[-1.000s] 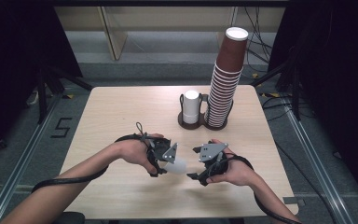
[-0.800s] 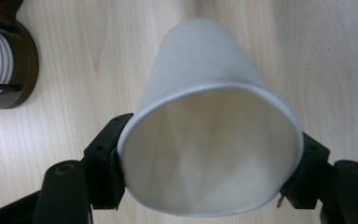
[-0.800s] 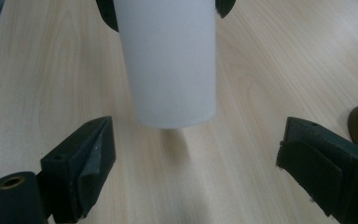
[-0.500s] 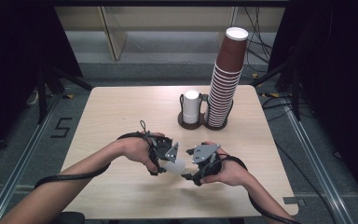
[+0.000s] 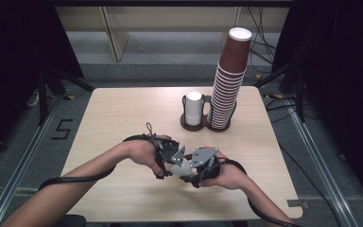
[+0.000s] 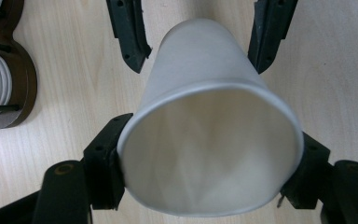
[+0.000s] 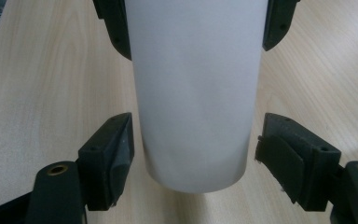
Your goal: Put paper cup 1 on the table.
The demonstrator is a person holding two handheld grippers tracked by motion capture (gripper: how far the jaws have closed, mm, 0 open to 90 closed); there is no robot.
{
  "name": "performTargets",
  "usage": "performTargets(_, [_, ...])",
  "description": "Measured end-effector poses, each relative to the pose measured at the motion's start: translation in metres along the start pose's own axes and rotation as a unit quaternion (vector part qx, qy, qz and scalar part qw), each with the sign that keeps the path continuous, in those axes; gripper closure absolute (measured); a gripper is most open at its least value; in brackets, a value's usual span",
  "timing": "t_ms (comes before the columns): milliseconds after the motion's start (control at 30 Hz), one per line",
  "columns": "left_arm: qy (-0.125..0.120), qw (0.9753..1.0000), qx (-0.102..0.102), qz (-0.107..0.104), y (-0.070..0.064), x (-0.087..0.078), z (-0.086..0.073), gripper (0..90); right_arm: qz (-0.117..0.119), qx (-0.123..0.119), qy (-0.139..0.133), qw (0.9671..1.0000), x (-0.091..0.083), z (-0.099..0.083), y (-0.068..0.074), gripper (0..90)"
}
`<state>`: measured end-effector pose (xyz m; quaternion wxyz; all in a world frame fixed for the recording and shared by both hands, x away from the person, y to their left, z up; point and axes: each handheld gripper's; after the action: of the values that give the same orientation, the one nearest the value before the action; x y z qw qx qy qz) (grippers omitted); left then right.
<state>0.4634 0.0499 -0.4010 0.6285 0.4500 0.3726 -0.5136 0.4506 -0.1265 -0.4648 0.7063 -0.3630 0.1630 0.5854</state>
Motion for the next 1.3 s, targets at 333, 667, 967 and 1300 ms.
performTargets(333, [-0.006,0.9999,0.015,0.003,-0.001,-0.001,0.003,30.1,-0.005,-0.012,-0.003,0.9999,0.004,-0.002,0.001,32.1])
performTargets(667, [-0.013,0.9998,0.015,-0.002,-0.003,0.000,0.004,30.1,0.005,-0.010,-0.007,0.9999,0.006,-0.004,0.003,36.0])
performTargets(967, [-0.022,0.9997,0.009,-0.007,-0.004,0.000,0.003,30.3,0.011,-0.006,-0.015,0.9998,0.005,-0.006,0.004,36.9])
performTargets(1300, [-0.066,0.9967,-0.043,-0.018,-0.005,0.004,-0.008,6.3,0.010,-0.003,-0.031,0.9995,0.004,-0.014,0.007,35.9])
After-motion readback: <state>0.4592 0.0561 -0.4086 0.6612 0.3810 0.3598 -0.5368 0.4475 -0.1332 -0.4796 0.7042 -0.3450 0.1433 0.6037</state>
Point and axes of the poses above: each handheld gripper's, and its own axes: x roughly forward along the jaws, z roughly out of its top, y roughly to its left, and after that the axes turned 13 degrees about -x, right-handed
